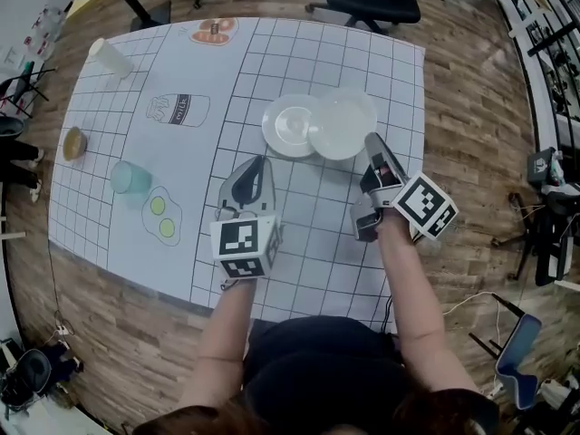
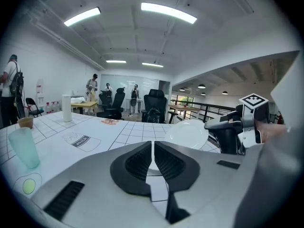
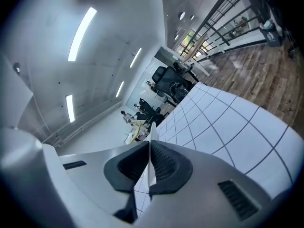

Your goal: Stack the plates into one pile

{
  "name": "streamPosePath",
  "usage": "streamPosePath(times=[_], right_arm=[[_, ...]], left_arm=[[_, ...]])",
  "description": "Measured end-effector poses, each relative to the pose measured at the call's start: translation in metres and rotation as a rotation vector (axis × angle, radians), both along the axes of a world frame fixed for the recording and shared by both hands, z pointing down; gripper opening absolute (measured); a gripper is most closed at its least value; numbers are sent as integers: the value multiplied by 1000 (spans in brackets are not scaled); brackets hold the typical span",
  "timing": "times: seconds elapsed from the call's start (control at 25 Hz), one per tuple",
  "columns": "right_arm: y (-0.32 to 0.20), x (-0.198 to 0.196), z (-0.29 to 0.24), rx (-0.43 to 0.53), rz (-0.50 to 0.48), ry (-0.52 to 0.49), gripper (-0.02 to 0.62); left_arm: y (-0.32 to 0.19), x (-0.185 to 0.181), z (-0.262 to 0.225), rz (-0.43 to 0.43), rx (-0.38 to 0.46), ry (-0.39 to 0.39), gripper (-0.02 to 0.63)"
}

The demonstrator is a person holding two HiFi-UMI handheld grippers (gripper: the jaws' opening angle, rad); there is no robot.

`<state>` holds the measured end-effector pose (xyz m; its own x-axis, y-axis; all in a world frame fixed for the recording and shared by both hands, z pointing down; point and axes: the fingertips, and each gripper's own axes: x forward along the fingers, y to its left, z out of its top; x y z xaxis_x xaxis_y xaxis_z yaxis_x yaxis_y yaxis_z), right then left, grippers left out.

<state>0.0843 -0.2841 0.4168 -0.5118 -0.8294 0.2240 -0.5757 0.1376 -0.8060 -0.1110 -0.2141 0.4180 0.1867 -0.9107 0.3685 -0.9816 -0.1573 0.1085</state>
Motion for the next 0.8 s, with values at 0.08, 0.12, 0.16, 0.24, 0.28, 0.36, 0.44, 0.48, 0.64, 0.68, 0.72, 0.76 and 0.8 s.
streamPosePath(times=[0.08,0.12,0.16,0.24,0.28,0.36,0.44,0.48,0.64,0.68,0.72,0.76,0.8], right_arm=[[-1,-14,2,-1,-30,-12,29],[-2,-21,4,-4,-44,-18,29],[-2,-28,6,-9,-57,-23,29],[-3,-40,12,-17,-74,-36,29],[-3,-44,14,-20,-77,-43,29],[-4,-51,20,-27,-76,-58,29],[-6,-56,25,-35,-68,-70,29],[-7,-58,28,-41,-64,-75,29],[-10,-66,42,-73,-46,-86,30],[-10,-67,46,-83,-36,-82,29],[-10,-66,51,-96,-23,-76,29],[-11,-64,56,-110,-8,-69,29],[-11,-63,60,-124,4,-62,29]], left_arm=[[2,-9,2,-21,-5,-1,41],[3,-14,3,-31,-8,1,41],[4,-18,5,-42,-11,3,41],[5,-27,8,-60,-17,6,41],[6,-31,10,-67,-20,7,41],[8,-37,15,-79,-29,9,41],[9,-43,19,-90,-36,12,40],[9,-45,21,-96,-38,11,40],[8,-53,31,-111,-51,12,41],[8,-53,33,-112,-54,15,40],[7,-53,35,-112,-58,18,41],[7,-52,37,-111,-60,19,40],[7,-51,38,-109,-62,19,41]])
